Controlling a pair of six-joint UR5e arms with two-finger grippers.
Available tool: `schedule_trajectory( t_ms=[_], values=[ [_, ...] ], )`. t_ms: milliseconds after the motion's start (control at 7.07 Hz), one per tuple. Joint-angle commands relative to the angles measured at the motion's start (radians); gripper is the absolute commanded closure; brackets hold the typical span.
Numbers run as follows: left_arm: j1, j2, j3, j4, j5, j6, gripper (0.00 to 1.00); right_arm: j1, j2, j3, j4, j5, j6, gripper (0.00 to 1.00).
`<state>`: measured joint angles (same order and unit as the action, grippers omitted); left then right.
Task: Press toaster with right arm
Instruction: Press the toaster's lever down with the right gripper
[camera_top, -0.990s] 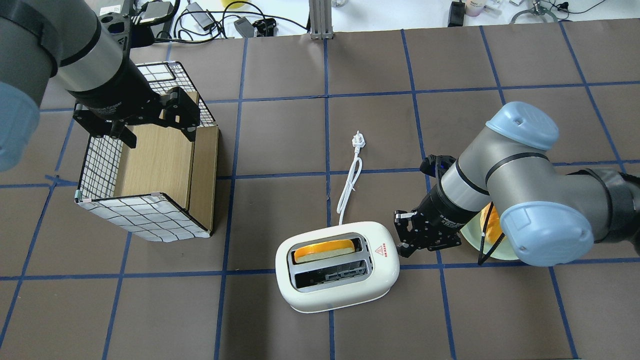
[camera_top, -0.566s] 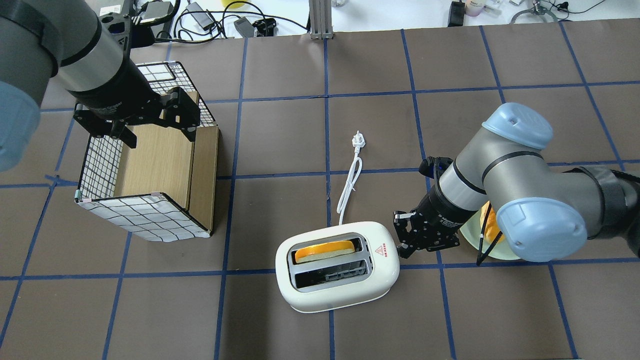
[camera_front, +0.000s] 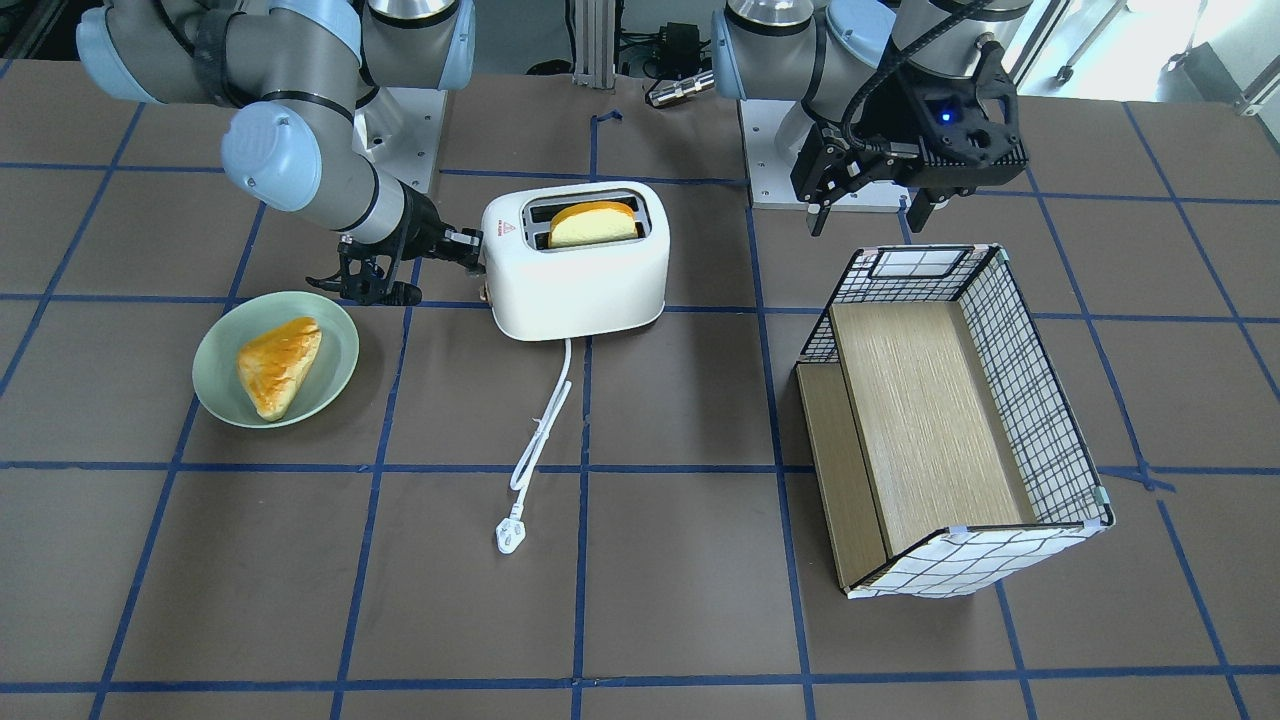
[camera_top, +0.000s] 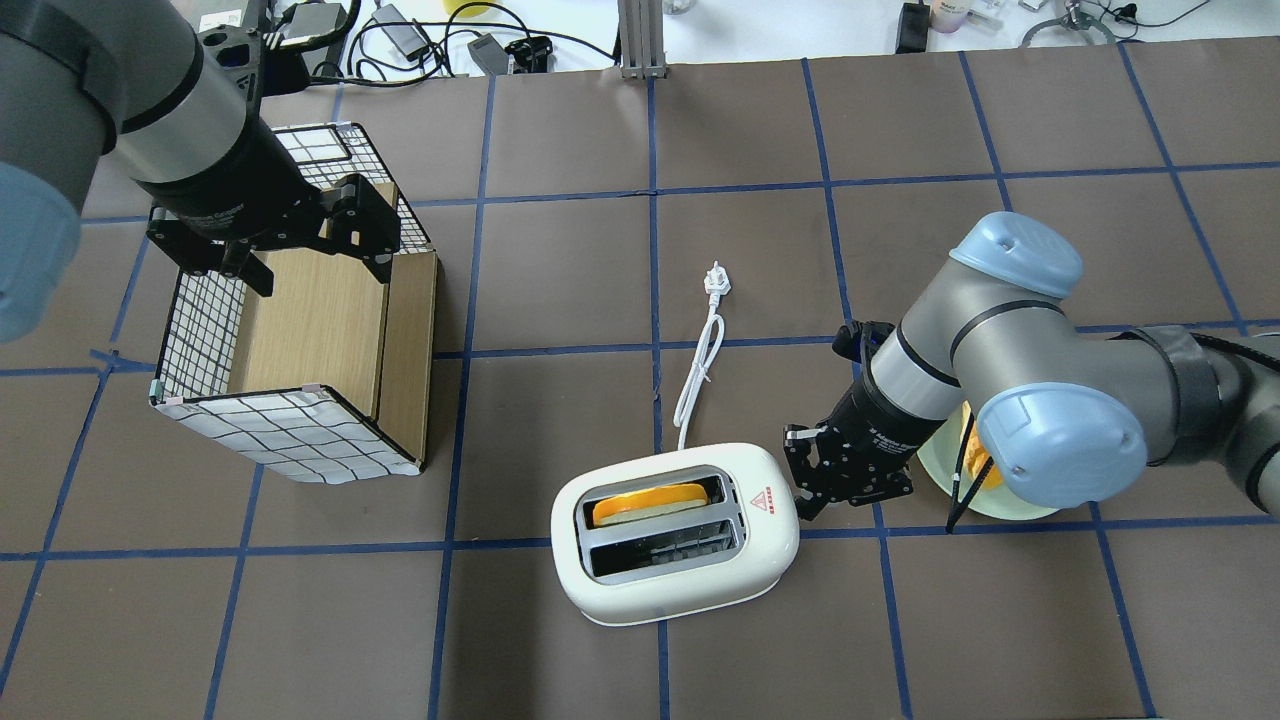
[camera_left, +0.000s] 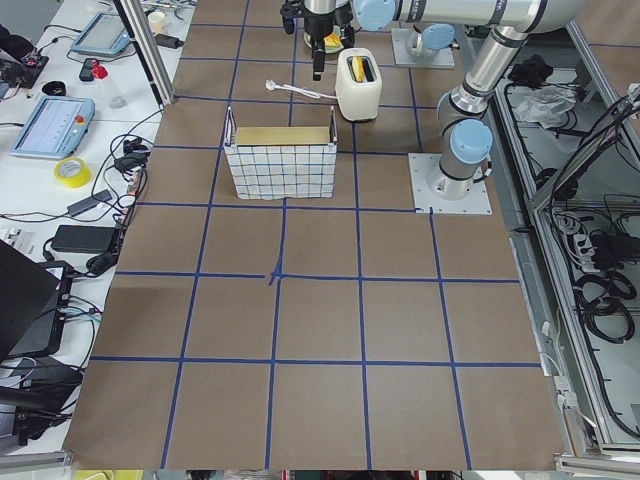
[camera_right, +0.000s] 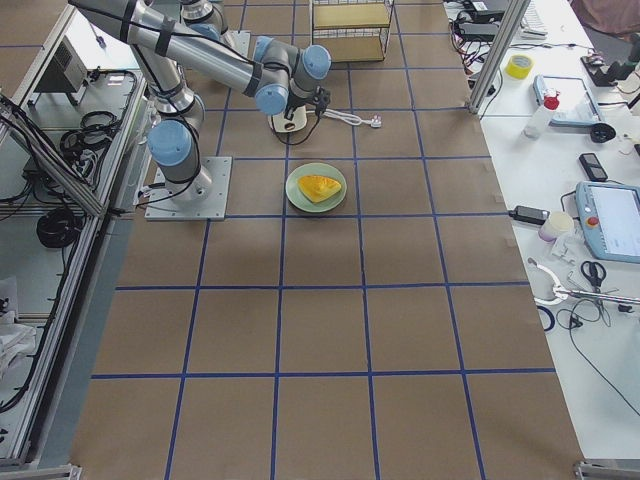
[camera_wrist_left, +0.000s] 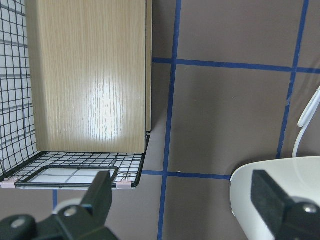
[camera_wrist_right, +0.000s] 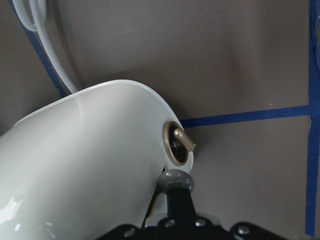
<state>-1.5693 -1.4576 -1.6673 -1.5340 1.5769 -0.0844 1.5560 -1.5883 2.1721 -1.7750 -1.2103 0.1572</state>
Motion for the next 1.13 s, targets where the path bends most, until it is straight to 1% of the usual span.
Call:
schedule_trajectory(
  t_ms=[0, 283, 424, 566, 707, 990],
  values=[
    [0.000, 0.000, 0.001, 0.000, 0.000, 0.000, 0.00, -0.001, 0.017, 0.000, -0.009, -0.002, 0.001, 1.00],
    [0.000, 0.000, 0.001, 0.000, 0.000, 0.000, 0.00, -0.001, 0.022, -0.001, -0.009, -0.002, 0.028, 1.00],
    [0.000, 0.000, 0.001, 0.000, 0.000, 0.000, 0.00, 0.001, 0.019, -0.008, -0.021, -0.002, 0.091, 1.00],
    [0.000, 0.000, 0.001, 0.000, 0.000, 0.000, 0.00, 0.001, 0.010, -0.035, -0.023, -0.035, 0.116, 1.00],
    [0.000, 0.000, 0.000, 0.000, 0.000, 0.000, 0.00, 0.001, 0.008, -0.093, 0.021, -0.061, 0.136, 1.00],
    [0.000, 0.000, 0.001, 0.000, 0.000, 0.000, 0.00, 0.002, 0.004, -0.220, 0.170, -0.096, 0.137, 1.00]
  ],
)
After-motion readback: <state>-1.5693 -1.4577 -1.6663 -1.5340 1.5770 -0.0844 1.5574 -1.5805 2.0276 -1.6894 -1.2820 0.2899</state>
